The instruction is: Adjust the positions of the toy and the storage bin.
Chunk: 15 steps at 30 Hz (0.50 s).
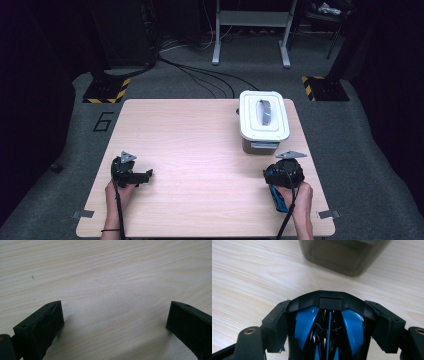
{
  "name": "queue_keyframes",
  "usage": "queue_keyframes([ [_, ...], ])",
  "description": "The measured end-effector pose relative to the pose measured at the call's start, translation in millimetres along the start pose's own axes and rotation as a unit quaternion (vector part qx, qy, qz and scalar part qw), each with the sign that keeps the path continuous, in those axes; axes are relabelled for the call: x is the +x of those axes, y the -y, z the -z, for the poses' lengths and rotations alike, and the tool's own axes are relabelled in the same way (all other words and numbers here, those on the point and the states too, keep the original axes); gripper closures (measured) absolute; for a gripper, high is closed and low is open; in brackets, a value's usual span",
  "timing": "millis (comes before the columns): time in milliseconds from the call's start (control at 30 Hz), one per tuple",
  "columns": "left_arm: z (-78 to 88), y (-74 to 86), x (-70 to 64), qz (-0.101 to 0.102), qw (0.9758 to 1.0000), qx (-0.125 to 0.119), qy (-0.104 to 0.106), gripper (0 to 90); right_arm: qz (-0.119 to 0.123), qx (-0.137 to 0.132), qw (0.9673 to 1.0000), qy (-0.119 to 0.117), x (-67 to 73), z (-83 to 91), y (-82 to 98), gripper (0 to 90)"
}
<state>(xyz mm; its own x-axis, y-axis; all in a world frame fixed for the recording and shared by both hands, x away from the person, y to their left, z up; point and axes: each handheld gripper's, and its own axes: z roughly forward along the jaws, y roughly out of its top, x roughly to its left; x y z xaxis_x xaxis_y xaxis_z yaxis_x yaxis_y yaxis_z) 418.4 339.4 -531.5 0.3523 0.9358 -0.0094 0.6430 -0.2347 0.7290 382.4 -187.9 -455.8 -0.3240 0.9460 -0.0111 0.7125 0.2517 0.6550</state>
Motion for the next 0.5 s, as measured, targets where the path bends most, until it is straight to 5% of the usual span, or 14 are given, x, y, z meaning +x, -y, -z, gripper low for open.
queue_keyframes([
  [267, 0.2, -0.1, 0.1, 0.000, 1.0000, 0.001, 0.001, 0.9, -0.008, 0.059, 0.9982, 0.006, -27.1, -19.6, 9.9, 24.4],
  [500, 0.2, -0.1, 0.1, 0.000, 1.0000, 0.001, 0.001, 0.9, -0.014, 0.077, 0.9969, 0.005, -34.5, -28.9, 11.8, 24.3],
])
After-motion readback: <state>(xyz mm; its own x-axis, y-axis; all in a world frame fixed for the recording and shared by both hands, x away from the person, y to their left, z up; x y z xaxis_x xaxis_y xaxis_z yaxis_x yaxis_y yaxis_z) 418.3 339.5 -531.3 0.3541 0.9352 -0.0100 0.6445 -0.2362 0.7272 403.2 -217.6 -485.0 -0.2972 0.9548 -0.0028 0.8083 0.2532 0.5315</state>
